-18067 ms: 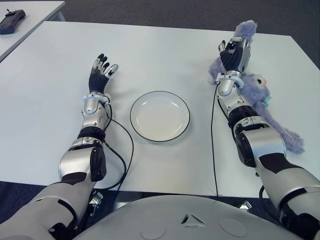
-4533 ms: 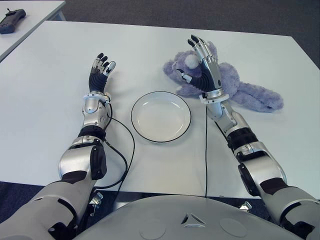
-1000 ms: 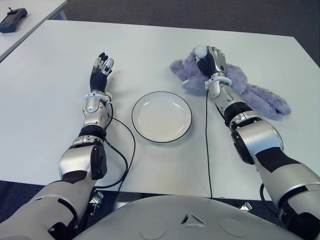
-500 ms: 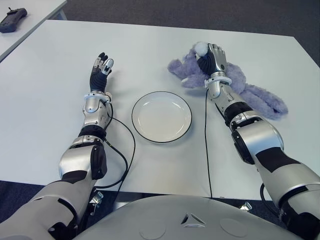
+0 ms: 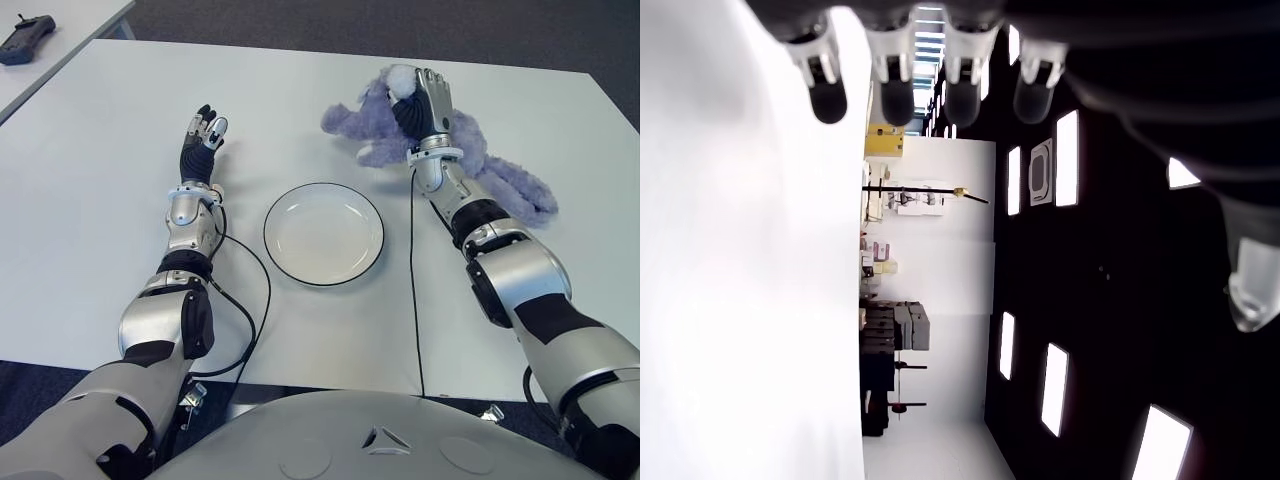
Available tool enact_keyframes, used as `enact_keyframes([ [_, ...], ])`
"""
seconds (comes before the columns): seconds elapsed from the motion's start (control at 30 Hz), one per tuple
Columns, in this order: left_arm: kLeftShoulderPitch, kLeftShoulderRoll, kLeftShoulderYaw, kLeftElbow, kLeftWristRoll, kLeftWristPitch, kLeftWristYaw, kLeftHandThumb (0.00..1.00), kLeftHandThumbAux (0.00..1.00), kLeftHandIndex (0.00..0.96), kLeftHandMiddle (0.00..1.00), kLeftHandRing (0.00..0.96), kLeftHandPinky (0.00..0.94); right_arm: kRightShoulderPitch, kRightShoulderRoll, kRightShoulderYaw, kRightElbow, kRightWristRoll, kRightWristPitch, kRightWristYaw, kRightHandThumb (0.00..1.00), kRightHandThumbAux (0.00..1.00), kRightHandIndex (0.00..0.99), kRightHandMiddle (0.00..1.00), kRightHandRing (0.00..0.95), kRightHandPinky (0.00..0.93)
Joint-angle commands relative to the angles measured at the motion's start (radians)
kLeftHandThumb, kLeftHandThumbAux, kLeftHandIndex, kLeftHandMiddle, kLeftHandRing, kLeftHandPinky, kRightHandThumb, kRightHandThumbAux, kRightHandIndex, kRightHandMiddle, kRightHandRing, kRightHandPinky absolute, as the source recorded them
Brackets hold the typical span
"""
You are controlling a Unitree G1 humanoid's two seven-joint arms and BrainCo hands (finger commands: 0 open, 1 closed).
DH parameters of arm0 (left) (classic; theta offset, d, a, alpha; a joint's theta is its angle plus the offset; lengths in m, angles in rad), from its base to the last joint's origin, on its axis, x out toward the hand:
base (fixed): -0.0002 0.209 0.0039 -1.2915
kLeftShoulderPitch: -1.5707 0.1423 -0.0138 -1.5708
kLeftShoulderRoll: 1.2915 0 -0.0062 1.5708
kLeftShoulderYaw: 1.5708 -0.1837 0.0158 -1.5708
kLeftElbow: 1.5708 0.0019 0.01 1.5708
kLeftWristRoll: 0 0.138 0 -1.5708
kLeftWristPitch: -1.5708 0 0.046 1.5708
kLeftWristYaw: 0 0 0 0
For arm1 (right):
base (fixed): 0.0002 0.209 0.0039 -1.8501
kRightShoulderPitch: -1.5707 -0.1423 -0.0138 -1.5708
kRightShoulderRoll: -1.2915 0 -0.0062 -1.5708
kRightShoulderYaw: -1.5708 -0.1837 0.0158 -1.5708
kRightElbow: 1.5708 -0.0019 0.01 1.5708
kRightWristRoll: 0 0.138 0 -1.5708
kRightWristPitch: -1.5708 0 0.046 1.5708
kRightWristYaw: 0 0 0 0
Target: Put the doll into the plate.
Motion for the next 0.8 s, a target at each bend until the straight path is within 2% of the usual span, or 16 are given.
enact_keyframes([
  [0.03,0.239,-0.105,0.019,0.180,-0.031,0.083,0.003,0.000,0.478,0.011,0.080,0.028,0.000,-0.039,-0.016,0.023,-0.040,-0.034,-0.050,-0.056,0.923,0.622,0.811,0.872,0.862,0.833],
  [0.47,0.236,-0.102,0.005,0.180,-0.015,0.088,0.016,0.000,0.452,0.000,0.067,0.018,0.000,-0.019,-0.020,0.015,-0.125,-0.026,-0.104,-0.035,0.940,0.605,0.766,0.817,0.833,0.808],
  [0.8,0.237,-0.105,0.012,0.180,-0.023,0.082,0.006,0.000,0.479,0.014,0.071,0.021,0.000,0.018,-0.026,0.021,-0.225,-0.041,-0.103,-0.014,0.919,0.622,0.759,0.809,0.826,0.808],
])
